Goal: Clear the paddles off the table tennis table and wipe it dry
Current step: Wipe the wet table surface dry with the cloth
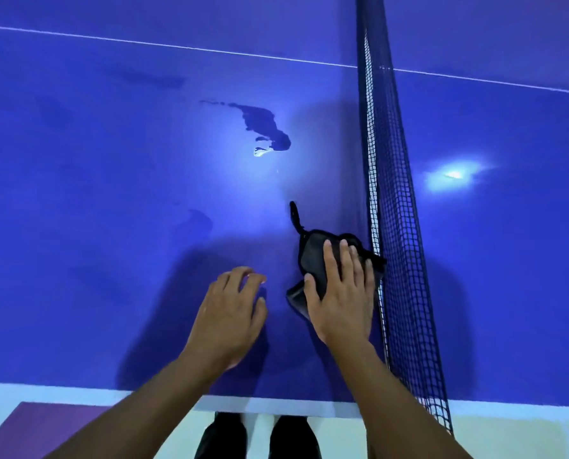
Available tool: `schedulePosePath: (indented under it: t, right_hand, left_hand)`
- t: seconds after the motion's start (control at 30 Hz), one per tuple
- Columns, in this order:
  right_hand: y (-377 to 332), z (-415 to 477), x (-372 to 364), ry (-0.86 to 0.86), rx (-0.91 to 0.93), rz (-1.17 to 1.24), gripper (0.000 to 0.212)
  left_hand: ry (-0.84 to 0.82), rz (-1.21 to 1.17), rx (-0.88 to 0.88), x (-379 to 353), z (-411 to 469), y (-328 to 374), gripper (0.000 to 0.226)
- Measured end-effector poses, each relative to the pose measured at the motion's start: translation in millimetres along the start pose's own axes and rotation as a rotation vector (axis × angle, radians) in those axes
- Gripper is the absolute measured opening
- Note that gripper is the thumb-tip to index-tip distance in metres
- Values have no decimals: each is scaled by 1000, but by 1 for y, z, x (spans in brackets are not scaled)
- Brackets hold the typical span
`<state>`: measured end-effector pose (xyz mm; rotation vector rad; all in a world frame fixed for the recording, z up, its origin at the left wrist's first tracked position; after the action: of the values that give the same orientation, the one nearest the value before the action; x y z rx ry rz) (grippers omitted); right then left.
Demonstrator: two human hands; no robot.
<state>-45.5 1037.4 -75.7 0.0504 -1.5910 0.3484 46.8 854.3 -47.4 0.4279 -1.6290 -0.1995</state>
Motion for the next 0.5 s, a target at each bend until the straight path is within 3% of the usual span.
schedulePosePath:
  t: [0.27, 0.5]
  right_hand:
    - [-1, 29, -2, 19, -55, -11, 66]
    - [0, 122, -6, 34, 47, -8, 64]
  left_hand:
    - [30, 69, -26, 25, 95, -45, 54]
    - [78, 97, -20, 26, 184, -68, 60]
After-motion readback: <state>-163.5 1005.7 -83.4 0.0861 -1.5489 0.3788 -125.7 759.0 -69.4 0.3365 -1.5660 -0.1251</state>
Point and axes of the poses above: each hand's wrist, its own z-axis towards the middle knuckle, its own x-axis out of the back of the hand, y = z × x, the point moved 4 cm from there along z, towards the middle knuckle, and after that the axes turned 2 degrees about -x, right-handed, at the moved point
